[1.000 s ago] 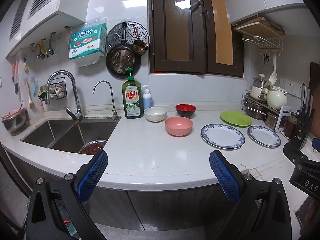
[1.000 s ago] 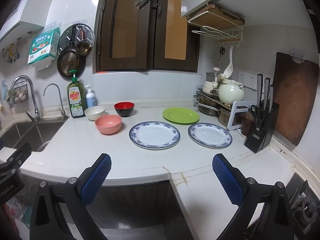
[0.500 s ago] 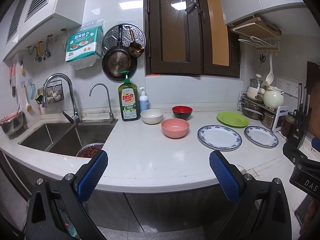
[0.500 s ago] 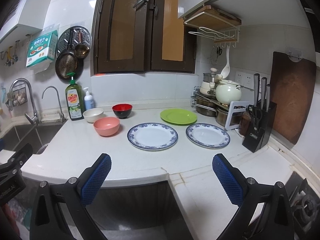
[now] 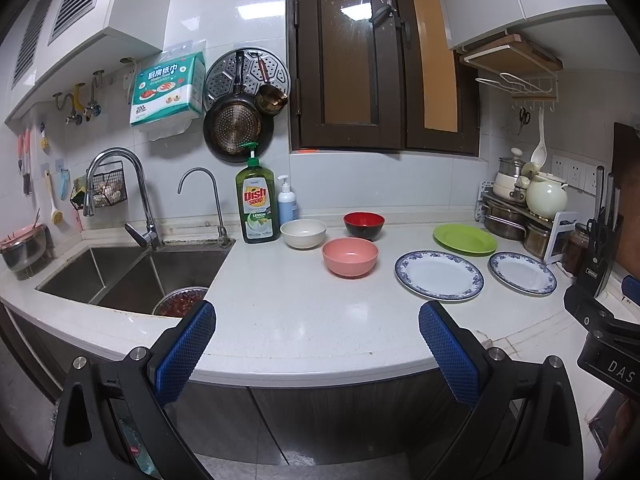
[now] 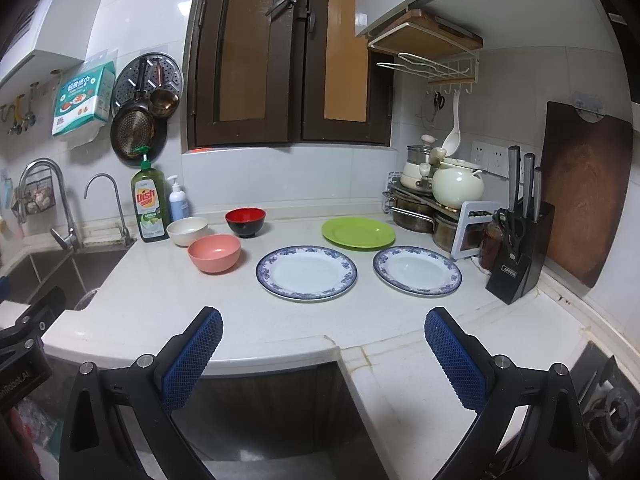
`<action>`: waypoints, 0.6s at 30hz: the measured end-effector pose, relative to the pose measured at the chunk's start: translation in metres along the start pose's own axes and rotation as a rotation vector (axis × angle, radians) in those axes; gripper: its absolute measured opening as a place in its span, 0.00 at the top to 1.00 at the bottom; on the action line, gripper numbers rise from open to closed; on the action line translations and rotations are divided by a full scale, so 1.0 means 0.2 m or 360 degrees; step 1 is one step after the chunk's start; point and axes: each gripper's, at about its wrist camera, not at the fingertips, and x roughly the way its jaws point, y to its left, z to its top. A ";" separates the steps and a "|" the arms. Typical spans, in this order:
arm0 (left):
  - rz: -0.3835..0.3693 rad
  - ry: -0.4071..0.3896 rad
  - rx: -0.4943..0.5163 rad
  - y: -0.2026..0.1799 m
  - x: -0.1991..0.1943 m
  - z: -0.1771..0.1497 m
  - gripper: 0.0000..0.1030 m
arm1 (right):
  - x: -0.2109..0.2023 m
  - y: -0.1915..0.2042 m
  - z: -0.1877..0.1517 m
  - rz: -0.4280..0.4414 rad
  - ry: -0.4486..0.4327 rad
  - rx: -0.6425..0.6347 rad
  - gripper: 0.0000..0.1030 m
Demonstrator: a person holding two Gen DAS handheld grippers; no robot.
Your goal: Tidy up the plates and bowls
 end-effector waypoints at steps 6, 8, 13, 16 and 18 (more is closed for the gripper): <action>-0.0005 0.0004 -0.0001 0.00 0.00 0.01 0.00 | 0.01 0.01 0.02 0.0004 0.0019 0.0002 0.01; -0.0007 0.0005 0.0000 0.00 0.01 0.01 0.00 | 0.02 0.01 0.02 0.0008 0.0026 -0.0003 0.01; -0.0009 0.0005 0.0001 -0.01 0.01 0.01 0.00 | 0.02 0.00 0.03 0.0005 0.0024 -0.0001 0.01; -0.0008 0.0006 0.0001 -0.01 0.01 0.01 0.00 | 0.02 0.00 0.03 0.0003 0.0023 0.0002 0.01; -0.0008 0.0006 0.0000 -0.01 0.01 0.01 0.00 | 0.02 0.00 0.03 0.0003 0.0026 -0.0001 0.01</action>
